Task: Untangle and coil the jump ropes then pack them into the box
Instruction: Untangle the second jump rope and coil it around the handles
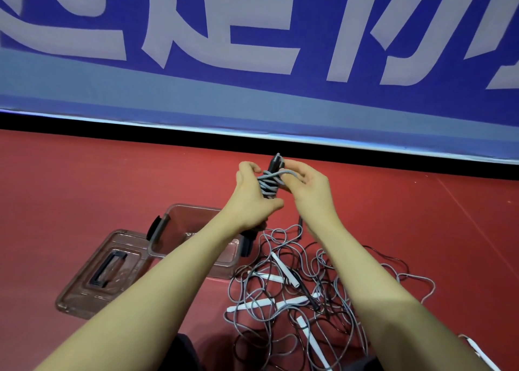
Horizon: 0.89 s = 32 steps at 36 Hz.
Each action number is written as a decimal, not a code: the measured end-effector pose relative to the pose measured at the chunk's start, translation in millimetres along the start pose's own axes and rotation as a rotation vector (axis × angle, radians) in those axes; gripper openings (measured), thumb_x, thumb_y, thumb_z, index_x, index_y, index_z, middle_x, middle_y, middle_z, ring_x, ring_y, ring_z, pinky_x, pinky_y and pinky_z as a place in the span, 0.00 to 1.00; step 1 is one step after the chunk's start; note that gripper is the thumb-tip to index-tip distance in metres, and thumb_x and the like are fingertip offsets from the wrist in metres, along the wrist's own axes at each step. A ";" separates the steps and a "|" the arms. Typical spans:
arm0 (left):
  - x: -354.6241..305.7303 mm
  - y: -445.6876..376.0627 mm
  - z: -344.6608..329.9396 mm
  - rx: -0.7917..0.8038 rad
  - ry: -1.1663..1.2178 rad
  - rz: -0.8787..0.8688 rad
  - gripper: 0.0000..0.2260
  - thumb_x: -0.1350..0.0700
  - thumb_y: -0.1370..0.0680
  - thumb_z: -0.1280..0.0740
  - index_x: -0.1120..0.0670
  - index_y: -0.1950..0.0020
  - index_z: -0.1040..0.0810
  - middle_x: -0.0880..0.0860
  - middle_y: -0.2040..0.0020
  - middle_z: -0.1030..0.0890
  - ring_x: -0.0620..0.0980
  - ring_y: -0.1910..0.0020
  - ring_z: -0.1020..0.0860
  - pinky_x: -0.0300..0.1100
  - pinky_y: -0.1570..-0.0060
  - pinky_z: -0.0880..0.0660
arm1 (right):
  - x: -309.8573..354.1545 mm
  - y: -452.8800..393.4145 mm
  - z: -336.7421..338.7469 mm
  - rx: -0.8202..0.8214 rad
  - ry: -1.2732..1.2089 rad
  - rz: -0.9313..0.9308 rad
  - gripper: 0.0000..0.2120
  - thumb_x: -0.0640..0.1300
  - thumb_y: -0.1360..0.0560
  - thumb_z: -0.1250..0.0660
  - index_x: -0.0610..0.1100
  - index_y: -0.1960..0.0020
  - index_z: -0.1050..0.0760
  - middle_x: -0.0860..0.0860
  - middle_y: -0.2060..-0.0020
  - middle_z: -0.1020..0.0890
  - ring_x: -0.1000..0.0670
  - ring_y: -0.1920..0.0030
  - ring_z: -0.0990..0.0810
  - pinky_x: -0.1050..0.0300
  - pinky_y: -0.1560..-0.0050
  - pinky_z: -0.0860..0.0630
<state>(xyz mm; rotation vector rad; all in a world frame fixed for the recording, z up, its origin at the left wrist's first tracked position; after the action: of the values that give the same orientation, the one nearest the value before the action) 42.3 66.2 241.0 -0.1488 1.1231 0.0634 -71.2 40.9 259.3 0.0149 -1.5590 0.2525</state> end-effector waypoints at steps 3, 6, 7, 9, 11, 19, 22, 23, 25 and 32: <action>3.9 -1.5 -0.4 0.022 -0.138 -0.024 0.22 0.63 0.30 0.31 0.55 0.51 0.45 0.54 0.49 0.39 0.49 0.57 0.33 0.31 0.66 0.34 | -8.5 -1.7 3.2 -0.064 0.007 -0.046 0.11 0.28 0.25 0.39 0.43 0.52 0.24 0.48 0.59 0.19 0.50 0.56 0.20 0.57 0.49 0.22; 8.3 -2.9 -1.8 0.074 -0.101 -0.025 0.22 0.62 0.30 0.29 0.53 0.53 0.44 0.57 0.53 0.33 0.48 0.66 0.32 0.35 0.71 0.33 | -13.1 -3.0 5.5 -0.091 0.020 -0.055 0.08 0.29 0.25 0.39 0.38 0.50 0.24 0.47 0.61 0.19 0.50 0.58 0.20 0.53 0.51 0.21; 8.1 -3.4 -0.9 0.055 -0.101 -0.018 0.23 0.61 0.31 0.27 0.53 0.52 0.42 0.57 0.54 0.29 0.50 0.67 0.29 0.39 0.71 0.31 | -13.4 -3.6 7.0 -0.107 0.027 -0.050 0.08 0.30 0.25 0.39 0.37 0.50 0.24 0.47 0.61 0.19 0.51 0.60 0.20 0.55 0.53 0.21; 4.5 -2.0 1.8 -0.009 -0.176 -0.028 0.24 0.56 0.32 0.24 0.54 0.47 0.37 0.55 0.51 0.24 0.56 0.63 0.23 0.47 0.66 0.24 | -14.6 -5.1 10.6 -0.151 0.014 -0.060 0.06 0.30 0.25 0.38 0.38 0.51 0.24 0.46 0.62 0.19 0.52 0.62 0.20 0.61 0.58 0.21; -1.7 2.0 0.3 -0.061 -0.384 -0.076 0.25 0.53 0.29 0.26 0.54 0.38 0.34 0.54 0.43 0.23 0.58 0.51 0.21 0.50 0.55 0.23 | -16.8 -6.3 13.5 -0.201 -0.015 -0.090 0.05 0.31 0.24 0.37 0.38 0.52 0.24 0.44 0.62 0.20 0.53 0.64 0.21 0.65 0.62 0.22; -8.5 8.7 -12.9 -0.182 -0.766 -0.163 0.34 0.56 0.25 0.38 0.57 0.23 0.50 0.58 0.42 0.31 0.60 0.47 0.29 0.49 0.56 0.32 | -10.3 -2.8 4.7 -0.148 -0.062 -0.069 0.10 0.29 0.25 0.39 0.40 0.53 0.22 0.45 0.59 0.17 0.50 0.58 0.18 0.60 0.55 0.20; -8.5 6.1 -5.1 -0.217 -0.739 -0.089 0.31 0.54 0.26 0.35 0.55 0.27 0.45 0.56 0.44 0.28 0.60 0.49 0.26 0.49 0.60 0.31 | -3.2 0.0 -0.6 -0.056 0.030 0.003 0.17 0.27 0.27 0.40 0.47 0.55 0.21 0.52 0.59 0.16 0.54 0.56 0.17 0.59 0.49 0.21; -8.1 5.0 -2.3 -0.230 -0.729 -0.080 0.28 0.55 0.26 0.34 0.55 0.29 0.42 0.56 0.46 0.27 0.60 0.50 0.24 0.48 0.61 0.31 | -0.7 1.1 -2.0 -0.028 0.046 0.020 0.19 0.27 0.27 0.41 0.48 0.54 0.21 0.54 0.59 0.17 0.58 0.56 0.18 0.62 0.49 0.22; -7.6 3.3 2.7 -0.246 -0.666 -0.085 0.21 0.58 0.28 0.36 0.55 0.36 0.38 0.55 0.50 0.24 0.61 0.54 0.23 0.46 0.64 0.32 | 3.8 3.2 -2.6 0.015 0.056 0.048 0.19 0.26 0.27 0.41 0.46 0.50 0.21 0.56 0.58 0.18 0.65 0.58 0.20 0.69 0.51 0.24; -8.7 6.1 6.1 -0.141 -0.266 -0.098 0.22 0.56 0.33 0.34 0.48 0.41 0.35 0.49 0.60 0.21 0.57 0.61 0.24 0.47 0.62 0.27 | 3.2 -2.6 5.6 -0.028 0.061 0.055 0.12 0.27 0.27 0.38 0.41 0.49 0.24 0.49 0.57 0.19 0.55 0.57 0.20 0.61 0.53 0.23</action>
<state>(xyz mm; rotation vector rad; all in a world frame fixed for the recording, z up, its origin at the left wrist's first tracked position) 43.2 73.4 250.9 -0.3114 0.8449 0.0729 -76.3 37.9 262.9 -0.0576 -1.5035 0.2724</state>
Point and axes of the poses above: each hand's wrist, its own y-axis away from the middle knuckle, its own z-axis out of the back of the hand, x = y × z, the point moved 4 cm from there along -y, towards the middle knuckle
